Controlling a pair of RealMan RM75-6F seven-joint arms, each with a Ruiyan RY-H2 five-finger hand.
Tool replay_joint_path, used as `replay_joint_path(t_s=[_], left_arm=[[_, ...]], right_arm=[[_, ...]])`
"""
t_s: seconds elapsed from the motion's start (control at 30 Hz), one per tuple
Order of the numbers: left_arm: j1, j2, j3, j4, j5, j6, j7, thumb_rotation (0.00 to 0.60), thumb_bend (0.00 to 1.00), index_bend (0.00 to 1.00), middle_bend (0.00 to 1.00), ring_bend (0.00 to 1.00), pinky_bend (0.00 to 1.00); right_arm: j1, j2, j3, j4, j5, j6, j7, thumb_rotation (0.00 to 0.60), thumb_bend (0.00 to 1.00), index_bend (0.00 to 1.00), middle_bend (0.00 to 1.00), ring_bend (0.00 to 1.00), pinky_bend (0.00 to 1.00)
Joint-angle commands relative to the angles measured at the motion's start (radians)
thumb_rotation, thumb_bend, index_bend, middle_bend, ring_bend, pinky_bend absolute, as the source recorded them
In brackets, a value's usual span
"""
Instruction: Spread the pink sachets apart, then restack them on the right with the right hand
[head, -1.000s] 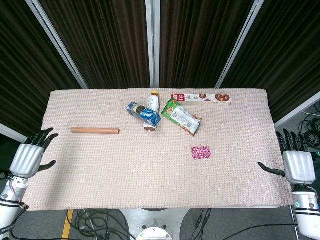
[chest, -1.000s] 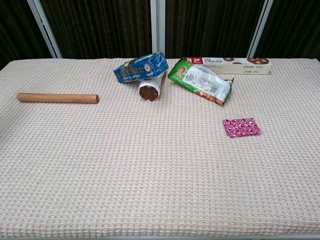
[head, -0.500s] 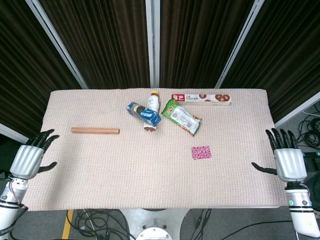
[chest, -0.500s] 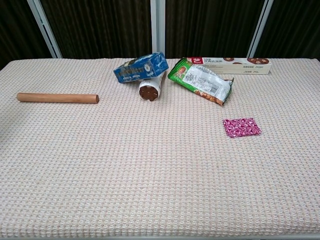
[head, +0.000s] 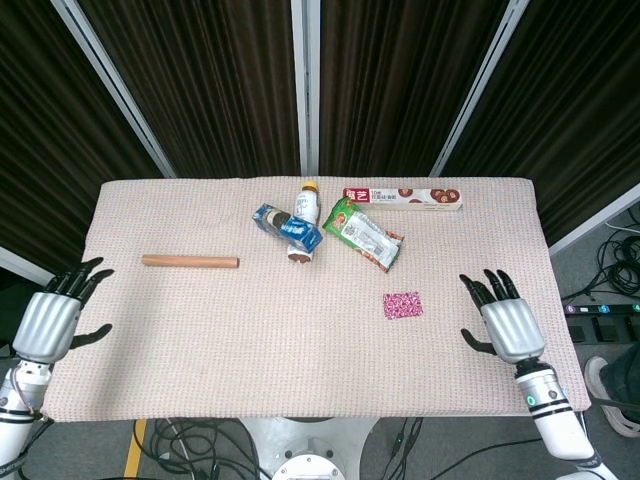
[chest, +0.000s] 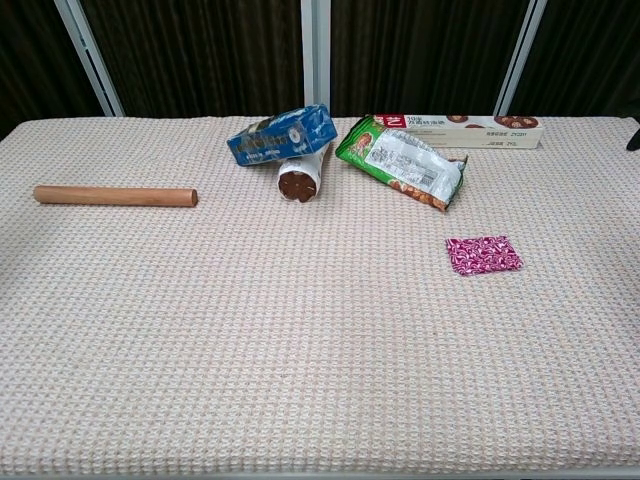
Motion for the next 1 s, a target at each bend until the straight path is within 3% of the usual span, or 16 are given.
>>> replay_joint_path(t_s=[0.03, 0.13, 0.33, 0.47, 0.57, 0.73, 0.77, 0.9, 1.0], left_arm=[[0.004, 0.006, -0.002, 0.001, -0.002, 0.004, -0.008, 0.600, 0.09, 0.25, 0.22, 0.19, 0.29], [0.005, 0.009, -0.004, 0.000, -0.006, 0.005, -0.010, 0.600, 0.09, 0.25, 0.22, 0.19, 0.29], [0.008, 0.006, -0.004, 0.005, -0.011, 0.002, -0.006, 0.600, 0.09, 0.25, 0.22, 0.19, 0.29], [0.008, 0.007, -0.003, 0.005, -0.012, -0.001, -0.002, 0.600, 0.09, 0.25, 0.22, 0.19, 0.29], [0.009, 0.010, -0.003, 0.004, -0.014, -0.004, -0.002, 0.600, 0.09, 0.25, 0.22, 0.19, 0.29], [0.010, 0.014, -0.003, 0.003, -0.017, -0.007, -0.005, 0.600, 0.09, 0.25, 0.22, 0.19, 0.29], [0.010, 0.015, -0.003, 0.004, -0.017, -0.008, -0.005, 0.600, 0.09, 0.25, 0.22, 0.19, 0.29], [0.009, 0.015, -0.003, 0.006, -0.018, -0.011, -0.007, 0.600, 0.09, 0.25, 0.22, 0.19, 0.29], [0.009, 0.014, -0.003, 0.007, -0.017, -0.012, -0.007, 0.600, 0.09, 0.25, 0.22, 0.19, 0.29]], right_arm=[[0.022, -0.012, 0.001, -0.011, 0.017, -0.035, 0.003, 0.600, 0.55, 0.24, 0.35, 0.23, 0.33], [0.044, -0.007, 0.011, -0.025, 0.034, -0.064, -0.006, 0.600, 0.52, 0.28, 0.38, 0.37, 0.52], [0.076, -0.022, 0.024, -0.023, 0.056, -0.091, -0.040, 0.600, 0.46, 0.28, 0.47, 0.42, 0.55], [0.099, -0.029, 0.026, -0.027, 0.107, -0.136, -0.060, 0.600, 0.47, 0.29, 0.48, 0.60, 0.72], [0.116, -0.039, 0.025, -0.028, 0.146, -0.164, -0.083, 0.600, 0.49, 0.41, 0.46, 0.73, 0.86], [0.140, -0.056, 0.028, -0.029, 0.177, -0.171, -0.127, 0.600, 0.49, 0.46, 0.49, 0.76, 0.88], [0.143, -0.059, 0.030, -0.028, 0.177, -0.165, -0.135, 0.600, 0.47, 0.44, 0.52, 0.76, 0.88], [0.159, -0.059, 0.028, -0.033, 0.205, -0.172, -0.172, 0.600, 0.45, 0.34, 0.88, 0.86, 0.88], [0.177, -0.056, 0.025, -0.034, 0.244, -0.187, -0.219, 0.600, 0.47, 0.33, 0.99, 0.94, 0.89]])
